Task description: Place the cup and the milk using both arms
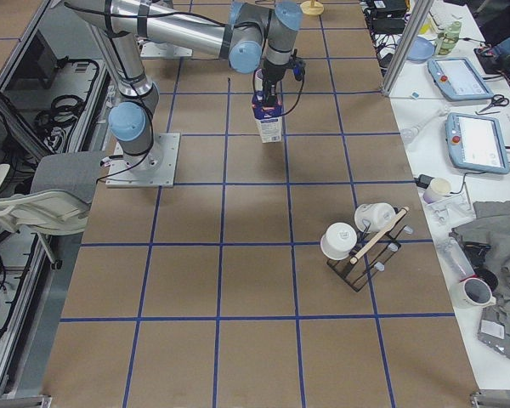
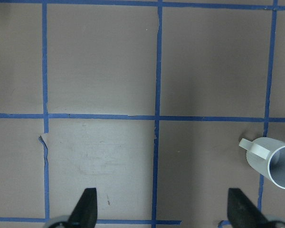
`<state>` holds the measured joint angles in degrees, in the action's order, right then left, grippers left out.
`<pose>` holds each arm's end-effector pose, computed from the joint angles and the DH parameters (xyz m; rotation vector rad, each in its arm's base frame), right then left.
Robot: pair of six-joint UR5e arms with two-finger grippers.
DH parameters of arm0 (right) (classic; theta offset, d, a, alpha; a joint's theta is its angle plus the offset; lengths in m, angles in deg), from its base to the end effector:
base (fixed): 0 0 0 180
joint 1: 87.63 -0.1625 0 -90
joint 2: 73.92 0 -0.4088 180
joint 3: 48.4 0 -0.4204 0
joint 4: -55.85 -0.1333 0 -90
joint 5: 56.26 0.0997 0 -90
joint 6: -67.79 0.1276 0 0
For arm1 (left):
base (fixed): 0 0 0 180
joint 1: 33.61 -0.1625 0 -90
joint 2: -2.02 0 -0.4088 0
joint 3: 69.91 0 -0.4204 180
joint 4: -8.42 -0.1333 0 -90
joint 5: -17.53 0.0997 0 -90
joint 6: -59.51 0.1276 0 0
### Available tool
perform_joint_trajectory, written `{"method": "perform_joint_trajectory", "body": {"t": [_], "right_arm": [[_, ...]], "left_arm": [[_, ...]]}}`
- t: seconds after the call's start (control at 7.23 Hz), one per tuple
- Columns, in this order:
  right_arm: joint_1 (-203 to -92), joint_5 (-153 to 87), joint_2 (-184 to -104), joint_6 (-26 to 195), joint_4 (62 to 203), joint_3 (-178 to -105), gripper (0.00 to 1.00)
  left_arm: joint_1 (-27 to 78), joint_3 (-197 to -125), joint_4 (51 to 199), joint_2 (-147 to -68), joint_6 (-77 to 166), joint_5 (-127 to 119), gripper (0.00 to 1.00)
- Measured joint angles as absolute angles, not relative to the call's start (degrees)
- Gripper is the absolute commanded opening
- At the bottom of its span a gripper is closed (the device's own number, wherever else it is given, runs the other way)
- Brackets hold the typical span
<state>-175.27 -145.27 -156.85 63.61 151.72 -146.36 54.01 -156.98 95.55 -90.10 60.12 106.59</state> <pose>0.1134 -0.5396 0.3173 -0.0472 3.1051 0.2468 -0.1127 -0.5483 0.4560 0.0474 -3.1249 0.1010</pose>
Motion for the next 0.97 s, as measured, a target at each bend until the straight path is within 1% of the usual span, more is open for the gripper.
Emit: {"method": "perform_joint_trajectory", "body": {"t": [0.41,0.55,0.97], "right_arm": [[-182.36,-142.60,-152.65,74.92,153.30,-143.73,0.29],[-184.58,-142.47,-151.67,77.73,153.63,-143.46,0.29],[-190.28,-142.55,-150.34,82.69,153.63,-143.37,0.30]], "left_arm": [[53.89,-156.97,95.49,-90.13,60.21,106.57,0.97],[53.86,-157.02,95.48,-90.11,60.21,106.57,0.98],[53.43,-156.89,95.44,-89.94,60.72,106.69,0.98]]}}
